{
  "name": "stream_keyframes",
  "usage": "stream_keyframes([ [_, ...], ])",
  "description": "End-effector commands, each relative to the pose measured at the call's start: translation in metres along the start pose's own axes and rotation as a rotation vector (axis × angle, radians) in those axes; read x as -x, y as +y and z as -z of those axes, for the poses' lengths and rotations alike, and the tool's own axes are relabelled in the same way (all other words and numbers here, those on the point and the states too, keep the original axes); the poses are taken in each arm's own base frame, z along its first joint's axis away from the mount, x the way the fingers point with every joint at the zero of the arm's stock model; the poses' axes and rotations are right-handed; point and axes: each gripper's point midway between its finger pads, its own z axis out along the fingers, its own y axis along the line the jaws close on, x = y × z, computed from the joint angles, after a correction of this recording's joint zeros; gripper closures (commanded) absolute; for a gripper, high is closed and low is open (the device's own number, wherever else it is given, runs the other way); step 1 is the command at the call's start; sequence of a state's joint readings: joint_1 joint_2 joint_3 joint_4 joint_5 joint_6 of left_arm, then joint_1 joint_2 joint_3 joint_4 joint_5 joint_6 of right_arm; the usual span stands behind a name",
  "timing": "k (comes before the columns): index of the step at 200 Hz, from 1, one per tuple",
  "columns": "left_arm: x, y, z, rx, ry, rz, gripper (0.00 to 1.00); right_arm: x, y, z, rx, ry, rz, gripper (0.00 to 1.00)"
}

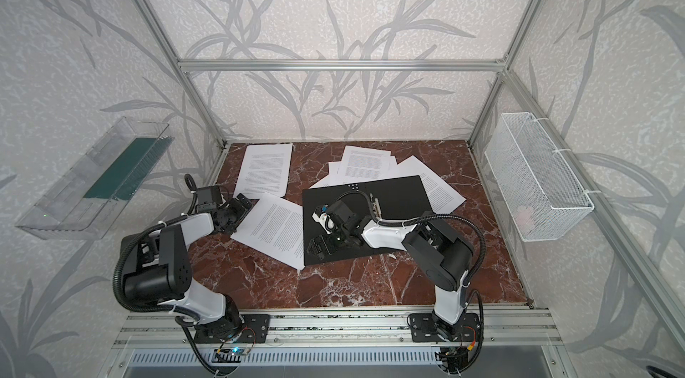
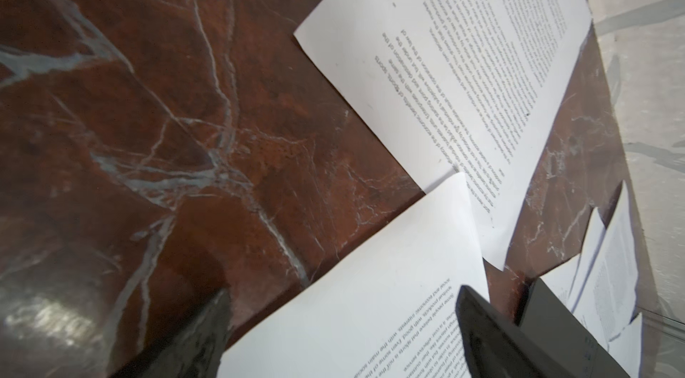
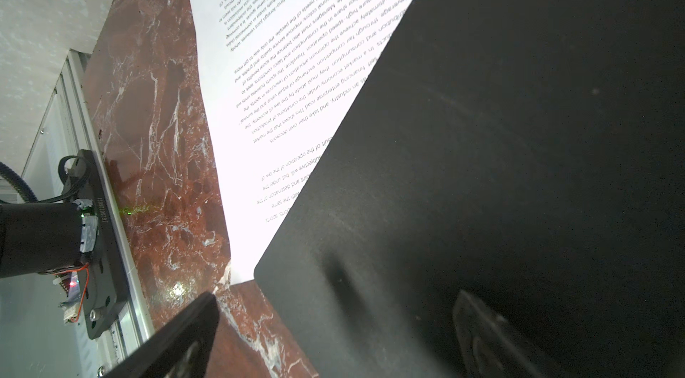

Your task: Put the files into the folder

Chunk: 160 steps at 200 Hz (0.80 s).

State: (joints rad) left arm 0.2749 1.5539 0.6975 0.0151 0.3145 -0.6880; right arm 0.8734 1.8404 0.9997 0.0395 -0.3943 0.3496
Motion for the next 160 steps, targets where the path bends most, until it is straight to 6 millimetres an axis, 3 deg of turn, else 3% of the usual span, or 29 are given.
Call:
stream_keyframes([
  [1, -0.057, 0.021, 0.000, 0.022, 0.166, 0.078, 0.05, 0.005, 0.004, 0.002, 0.010, -0.001, 0.006, 0.01],
  [102, -0.113, -0.018, 0.041, -0.130, 0.209, -0.006, 0.05, 0.009, 0.001, 0.012, -0.001, -0.023, 0.009, 0.01],
  [160, -0.111, -0.044, 0.061, -0.286, 0.174, 0.000, 0.01, 0.009, 0.000, 0.013, 0.001, -0.022, 0.003, 0.01],
])
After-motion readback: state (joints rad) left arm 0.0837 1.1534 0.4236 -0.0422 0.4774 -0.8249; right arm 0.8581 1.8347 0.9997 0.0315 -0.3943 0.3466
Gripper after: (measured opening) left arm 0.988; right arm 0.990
